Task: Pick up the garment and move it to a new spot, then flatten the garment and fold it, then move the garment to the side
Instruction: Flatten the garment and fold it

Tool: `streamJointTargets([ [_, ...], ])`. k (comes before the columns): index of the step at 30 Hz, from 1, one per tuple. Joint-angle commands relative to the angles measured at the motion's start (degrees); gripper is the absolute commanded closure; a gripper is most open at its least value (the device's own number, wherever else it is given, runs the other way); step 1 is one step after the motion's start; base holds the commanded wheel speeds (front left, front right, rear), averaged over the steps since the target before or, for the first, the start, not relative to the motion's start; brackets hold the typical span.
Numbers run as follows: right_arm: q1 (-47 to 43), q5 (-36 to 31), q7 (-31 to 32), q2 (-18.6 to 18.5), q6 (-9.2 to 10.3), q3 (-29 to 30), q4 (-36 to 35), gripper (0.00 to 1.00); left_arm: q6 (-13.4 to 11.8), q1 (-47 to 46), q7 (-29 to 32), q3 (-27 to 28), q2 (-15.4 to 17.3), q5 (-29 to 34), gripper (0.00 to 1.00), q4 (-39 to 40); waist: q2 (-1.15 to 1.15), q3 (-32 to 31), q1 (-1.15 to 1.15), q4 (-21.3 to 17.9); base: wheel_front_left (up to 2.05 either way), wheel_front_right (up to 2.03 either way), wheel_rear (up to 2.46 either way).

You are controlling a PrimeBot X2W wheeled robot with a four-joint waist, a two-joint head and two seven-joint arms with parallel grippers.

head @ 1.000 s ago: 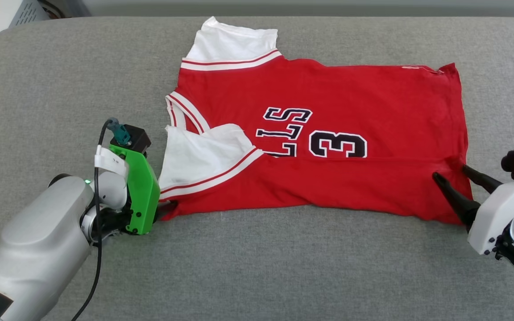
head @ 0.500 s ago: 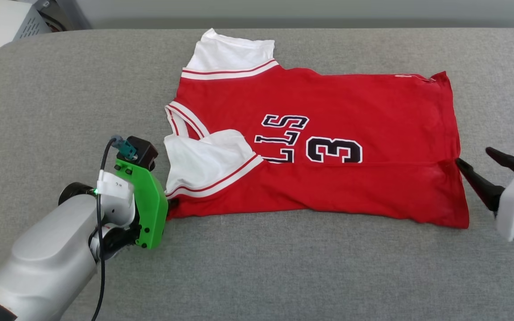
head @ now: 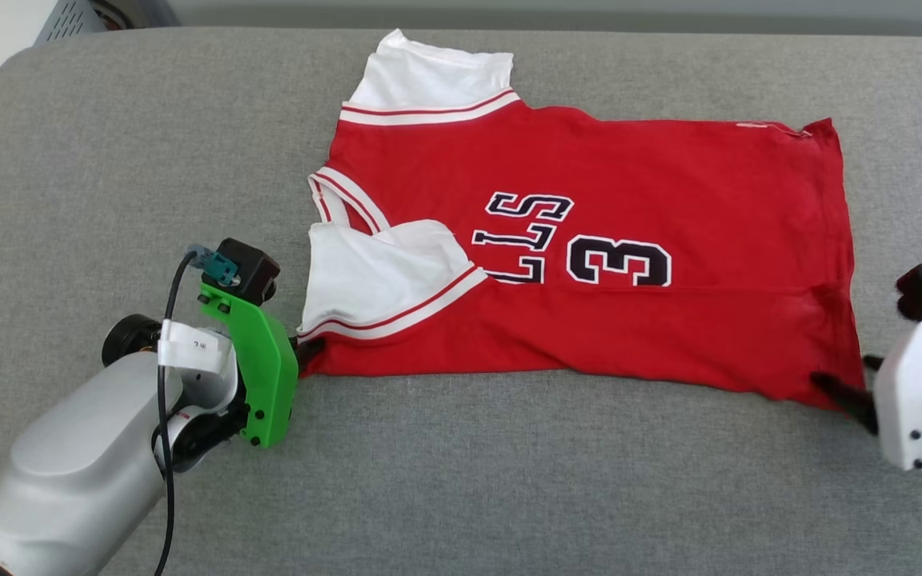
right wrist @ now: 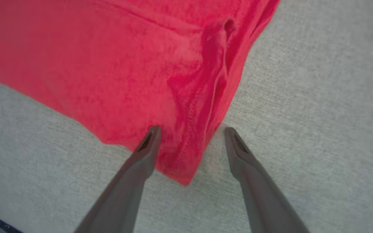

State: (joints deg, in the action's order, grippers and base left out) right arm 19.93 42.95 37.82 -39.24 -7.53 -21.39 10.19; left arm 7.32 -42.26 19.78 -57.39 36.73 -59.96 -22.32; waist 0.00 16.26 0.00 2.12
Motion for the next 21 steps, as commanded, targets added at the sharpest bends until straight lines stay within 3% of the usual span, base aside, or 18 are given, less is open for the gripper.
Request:
streamJointTargets([
  [1, -0.74, -1.14, -0.19, 1.25, 0.04, -0.98, 1.69, 0.00, -0.04, 0.78, -0.55, 0.05, 0.28, 0.48, 1.00, 0.09, 0.00, 0.70, 0.00, 0.20, 0.00, 0.00, 0.00],
  [8, -0.63, -1.43, -3.51, 6.22, 0.04, -4.33, 10.00, 0.00, -0.03, 0.76, -1.22, -0.45, -0.46, 0.91, 1.00, -0.41, 0.00, 1.27, 0.00, 0.57, 0.00, 0.00, 0.00],
  [9, -0.44, -1.20, -4.07, 6.16, 0.04, -4.73, 10.25, 0.25, -0.03, 0.93, -1.29, -0.51, -0.44, 0.86, 1.00, -0.57, 0.00, 1.06, 0.00, 0.46, 0.00, 0.00, 0.00],
  [10, -0.05, -1.14, -5.18, 5.78, 0.04, -5.13, 10.23, 0.94, -0.02, 1.16, -1.45, -0.52, -0.33, 0.75, 1.00, -0.80, 0.00, 0.72, 0.00, 0.31, 0.00, 0.00, 0.00],
  [11, 0.28, -1.18, -6.22, 5.32, 0.04, -5.35, 10.15, 1.00, -0.01, 1.38, -1.56, -0.52, -0.22, 0.59, 1.00, -0.97, 0.00, 0.37, 0.00, 0.18, 0.00, 0.00, 0.00],
  [21, -2.54, 2.26, -11.77, 0.11, 0.04, -4.23, 3.61, 1.00, -0.08, 5.55, -3.41, 1.36, 3.97, -3.29, 1.00, 2.27, 0.00, -5.79, 0.00, -1.01, 0.00, 0.00, 0.00],
])
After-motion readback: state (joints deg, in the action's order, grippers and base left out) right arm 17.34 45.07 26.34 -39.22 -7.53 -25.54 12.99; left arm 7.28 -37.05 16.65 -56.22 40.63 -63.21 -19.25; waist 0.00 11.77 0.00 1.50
